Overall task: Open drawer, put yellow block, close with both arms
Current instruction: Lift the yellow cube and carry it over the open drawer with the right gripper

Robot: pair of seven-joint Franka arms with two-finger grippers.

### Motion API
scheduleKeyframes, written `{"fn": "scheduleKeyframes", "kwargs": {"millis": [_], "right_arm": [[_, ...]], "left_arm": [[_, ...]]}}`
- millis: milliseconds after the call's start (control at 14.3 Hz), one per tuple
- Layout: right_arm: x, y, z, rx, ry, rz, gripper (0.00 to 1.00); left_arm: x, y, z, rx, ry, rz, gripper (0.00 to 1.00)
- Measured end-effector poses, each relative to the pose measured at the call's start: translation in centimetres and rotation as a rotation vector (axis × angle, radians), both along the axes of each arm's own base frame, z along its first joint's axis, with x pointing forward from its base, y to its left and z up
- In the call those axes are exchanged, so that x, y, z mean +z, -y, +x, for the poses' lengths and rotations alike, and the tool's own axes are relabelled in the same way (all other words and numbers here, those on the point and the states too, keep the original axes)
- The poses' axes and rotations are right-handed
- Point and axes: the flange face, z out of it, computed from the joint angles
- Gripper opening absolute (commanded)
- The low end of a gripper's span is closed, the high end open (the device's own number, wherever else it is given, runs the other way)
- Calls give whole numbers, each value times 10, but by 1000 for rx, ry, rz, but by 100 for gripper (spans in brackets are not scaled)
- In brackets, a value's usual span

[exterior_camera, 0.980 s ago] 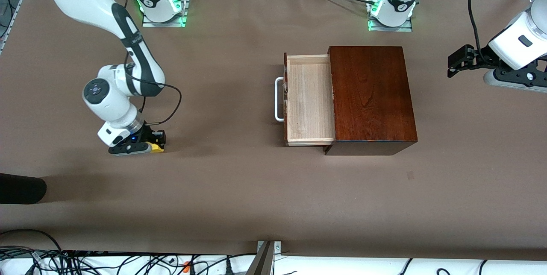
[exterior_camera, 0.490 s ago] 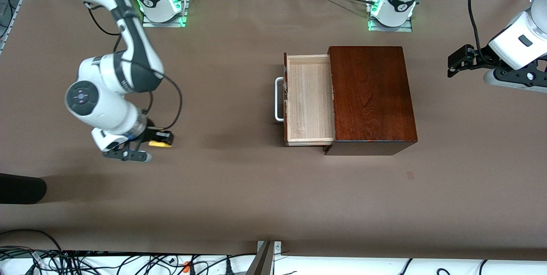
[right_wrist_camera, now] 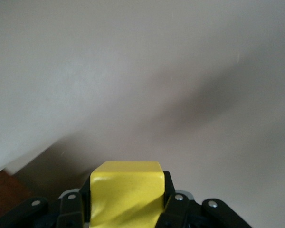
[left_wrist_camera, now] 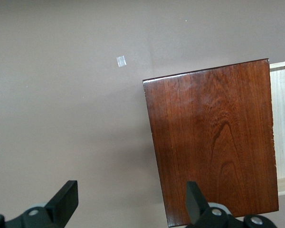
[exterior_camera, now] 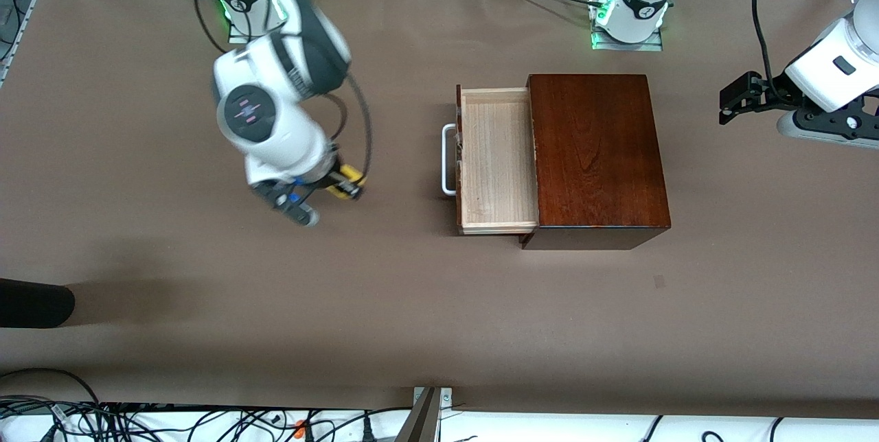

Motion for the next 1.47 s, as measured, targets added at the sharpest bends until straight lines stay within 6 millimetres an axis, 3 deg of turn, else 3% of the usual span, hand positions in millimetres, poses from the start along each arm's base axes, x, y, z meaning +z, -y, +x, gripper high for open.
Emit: {"fn": "scheduleKeyframes", "kwargs": {"millis": [280, 560, 910, 1120, 1471], "right_arm": [[14, -77, -50, -281, -56, -1, 10], [5, -135, -93, -489, -132, -6, 10], [-6, -198, -120, -689, -151, 25, 10], [-23, -220, -134, -735, -172, 19, 10], [-59, -225, -134, -763, -171, -25, 10]], "left_arm": [[0, 0, 0, 0, 0, 0, 100], [0, 0, 0, 0, 0, 0, 100], [0, 0, 0, 0, 0, 0, 100], [0, 1, 0, -2, 0, 0, 100], [0, 2, 0, -3, 0, -1, 100]]}}
